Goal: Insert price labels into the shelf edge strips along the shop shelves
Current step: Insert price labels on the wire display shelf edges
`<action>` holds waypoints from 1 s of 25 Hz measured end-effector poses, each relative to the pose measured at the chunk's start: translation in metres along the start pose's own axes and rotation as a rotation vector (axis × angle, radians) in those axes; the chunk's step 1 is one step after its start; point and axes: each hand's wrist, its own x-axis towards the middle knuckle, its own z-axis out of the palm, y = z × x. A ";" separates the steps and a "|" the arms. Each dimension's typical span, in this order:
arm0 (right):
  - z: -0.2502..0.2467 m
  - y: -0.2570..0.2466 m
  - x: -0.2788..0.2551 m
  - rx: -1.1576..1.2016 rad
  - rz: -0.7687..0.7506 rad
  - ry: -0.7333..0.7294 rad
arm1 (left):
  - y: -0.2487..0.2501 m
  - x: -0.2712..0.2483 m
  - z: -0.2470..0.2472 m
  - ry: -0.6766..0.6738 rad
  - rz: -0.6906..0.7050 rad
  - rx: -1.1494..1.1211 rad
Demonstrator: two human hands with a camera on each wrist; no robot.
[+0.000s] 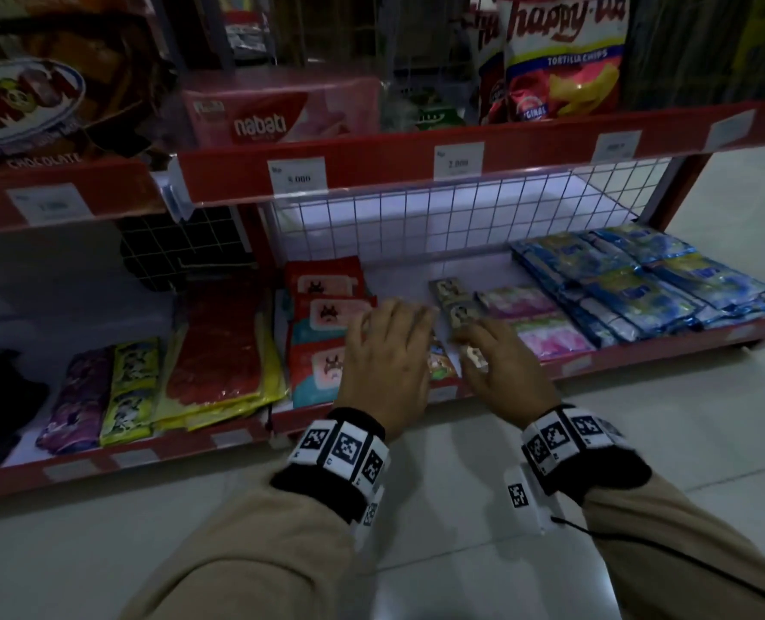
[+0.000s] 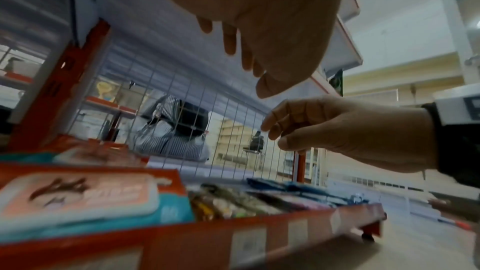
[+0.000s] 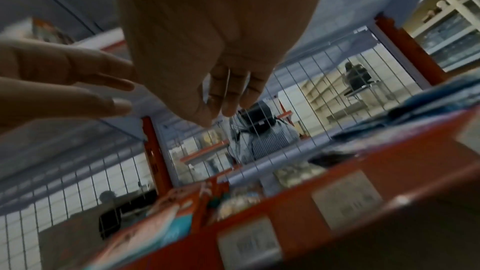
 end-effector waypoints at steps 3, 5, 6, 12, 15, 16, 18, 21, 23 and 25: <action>0.033 0.014 -0.029 -0.093 0.077 -0.176 | -0.004 -0.030 0.031 -0.240 -0.005 -0.030; 0.046 0.020 -0.038 -0.159 0.068 -0.253 | -0.006 -0.045 0.048 -0.401 -0.029 -0.030; 0.049 0.021 -0.040 -0.173 0.051 -0.252 | -0.006 -0.050 0.055 -0.448 -0.032 -0.033; 0.066 0.028 -0.054 -0.285 -0.016 -0.135 | -0.004 -0.061 0.071 -0.459 -0.032 -0.027; 0.071 0.032 -0.059 -0.412 -0.037 -0.135 | -0.002 -0.061 0.074 -0.448 -0.057 -0.031; 0.073 0.032 -0.059 -0.441 -0.035 -0.135 | -0.001 -0.060 0.074 -0.448 -0.064 -0.031; 0.076 0.032 -0.058 -0.474 -0.018 -0.138 | -0.001 -0.060 0.075 -0.449 -0.073 -0.039; 0.079 0.032 -0.060 -0.505 -0.025 -0.157 | -0.001 -0.057 0.075 -0.448 -0.086 -0.045; 0.080 0.032 -0.066 -0.530 -0.033 -0.184 | 0.000 -0.056 0.075 -0.445 -0.091 -0.042; 0.081 0.032 -0.069 -0.535 -0.018 -0.183 | 0.000 -0.056 0.075 -0.443 -0.094 -0.040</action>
